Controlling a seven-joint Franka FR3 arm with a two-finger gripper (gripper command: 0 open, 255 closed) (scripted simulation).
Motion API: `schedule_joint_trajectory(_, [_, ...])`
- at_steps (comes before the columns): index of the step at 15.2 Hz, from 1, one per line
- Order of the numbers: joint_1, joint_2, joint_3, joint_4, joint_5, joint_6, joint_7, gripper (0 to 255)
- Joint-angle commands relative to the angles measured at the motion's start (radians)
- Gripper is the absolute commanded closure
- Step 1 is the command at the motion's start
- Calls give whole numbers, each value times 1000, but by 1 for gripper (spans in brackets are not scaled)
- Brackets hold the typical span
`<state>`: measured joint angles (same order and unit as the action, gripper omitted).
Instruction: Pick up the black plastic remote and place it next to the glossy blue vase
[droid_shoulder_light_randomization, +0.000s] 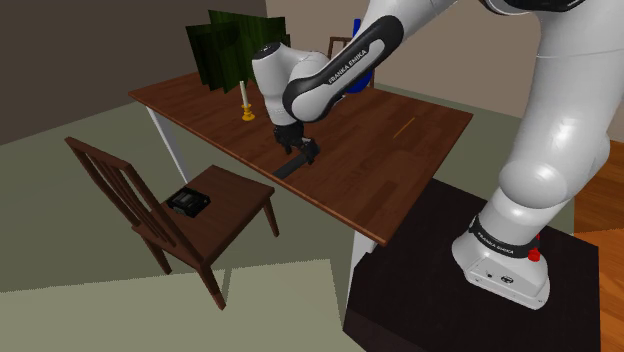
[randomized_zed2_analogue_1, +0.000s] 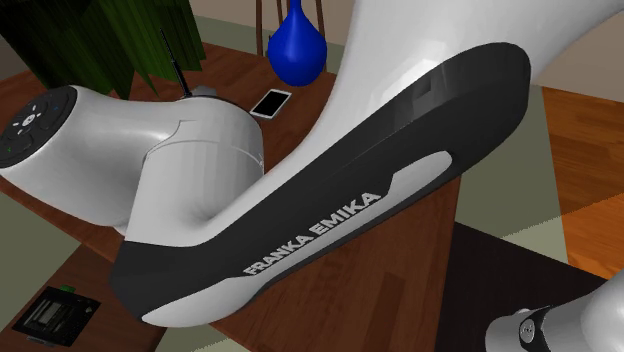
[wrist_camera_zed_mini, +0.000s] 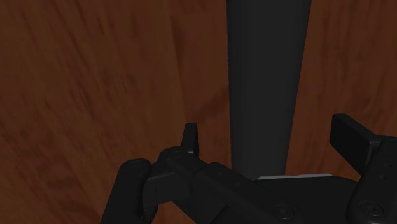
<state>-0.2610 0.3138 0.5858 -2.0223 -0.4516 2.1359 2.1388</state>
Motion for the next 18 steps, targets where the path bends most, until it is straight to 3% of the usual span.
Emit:
schedule_joint_trajectory(1, [0,0,0,0,0,0,0,0])
schedule_joint_trajectory(2, [0,0,0,0,0,0,0,0])
schedule_joint_trajectory(3, [0,0,0,0,0,0,0,255])
schedule_joint_trajectory(12, [0,0,0,0,0,0,0,255])
schedule_joint_trajectory(18, [-13,-51,17,22,45,-58,-39,255])
